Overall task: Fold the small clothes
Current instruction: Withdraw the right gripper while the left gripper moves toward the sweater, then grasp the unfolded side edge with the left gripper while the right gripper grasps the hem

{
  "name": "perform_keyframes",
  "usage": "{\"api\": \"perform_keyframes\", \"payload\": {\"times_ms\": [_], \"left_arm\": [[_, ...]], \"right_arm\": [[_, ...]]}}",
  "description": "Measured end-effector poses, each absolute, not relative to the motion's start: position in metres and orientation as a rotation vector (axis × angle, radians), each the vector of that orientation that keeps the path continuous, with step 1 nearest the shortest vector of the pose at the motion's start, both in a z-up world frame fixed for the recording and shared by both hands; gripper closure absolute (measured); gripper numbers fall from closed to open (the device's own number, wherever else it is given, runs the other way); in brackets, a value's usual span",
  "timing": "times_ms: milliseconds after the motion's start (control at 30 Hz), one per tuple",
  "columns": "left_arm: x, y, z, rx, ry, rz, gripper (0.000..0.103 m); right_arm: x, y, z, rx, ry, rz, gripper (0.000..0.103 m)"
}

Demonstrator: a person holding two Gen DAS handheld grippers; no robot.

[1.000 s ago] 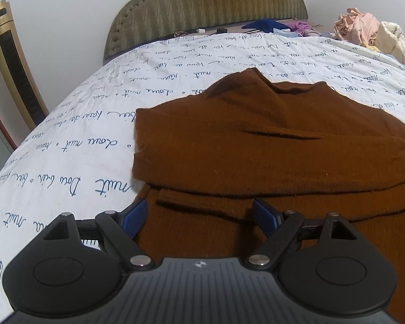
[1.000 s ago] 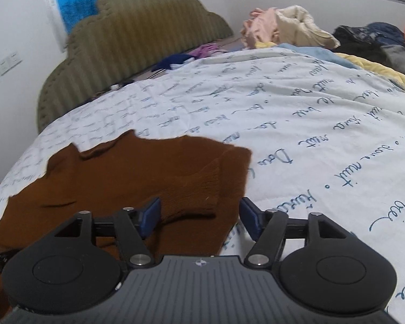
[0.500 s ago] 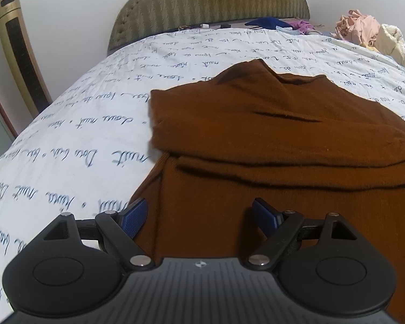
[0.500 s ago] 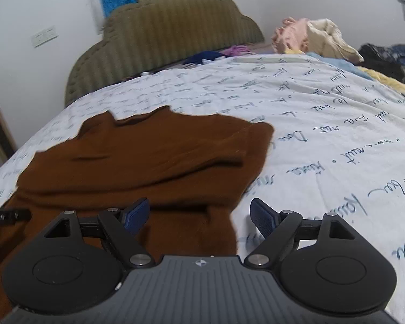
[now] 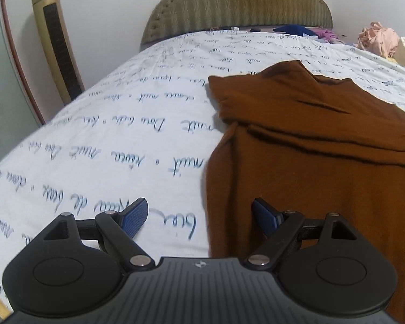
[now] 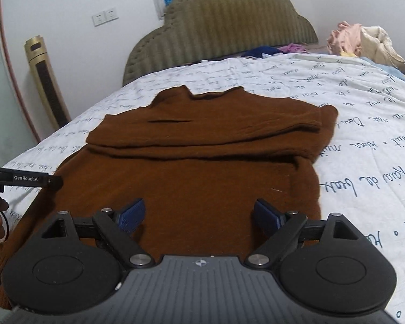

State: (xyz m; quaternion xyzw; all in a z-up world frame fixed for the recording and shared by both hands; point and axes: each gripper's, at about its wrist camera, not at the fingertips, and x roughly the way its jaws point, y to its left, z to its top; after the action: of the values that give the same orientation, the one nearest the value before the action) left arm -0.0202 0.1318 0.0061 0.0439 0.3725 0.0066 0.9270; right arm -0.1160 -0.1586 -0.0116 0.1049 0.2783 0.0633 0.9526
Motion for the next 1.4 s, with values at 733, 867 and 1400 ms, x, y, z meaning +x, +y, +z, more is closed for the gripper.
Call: {"api": "perform_keyframes", "payload": {"times_ms": [733,867,1400], "left_arm": [[-0.036,0.134,0.009,0.142,0.72,-0.018,0.018],[-0.038,0.132,0.001,0.177,0.748,-0.065,0.018],[-0.035,0.178,0.0,-0.03,0.842,-0.228,0.018]], "right_arm": [[-0.123,-0.193,-0.001,0.064,0.622,0.005,0.012],[-0.119,-0.191,-0.011,0.08,0.659,0.026,0.012],[-0.141,-0.236,-0.011,0.194,0.715,0.056,0.019]]}}
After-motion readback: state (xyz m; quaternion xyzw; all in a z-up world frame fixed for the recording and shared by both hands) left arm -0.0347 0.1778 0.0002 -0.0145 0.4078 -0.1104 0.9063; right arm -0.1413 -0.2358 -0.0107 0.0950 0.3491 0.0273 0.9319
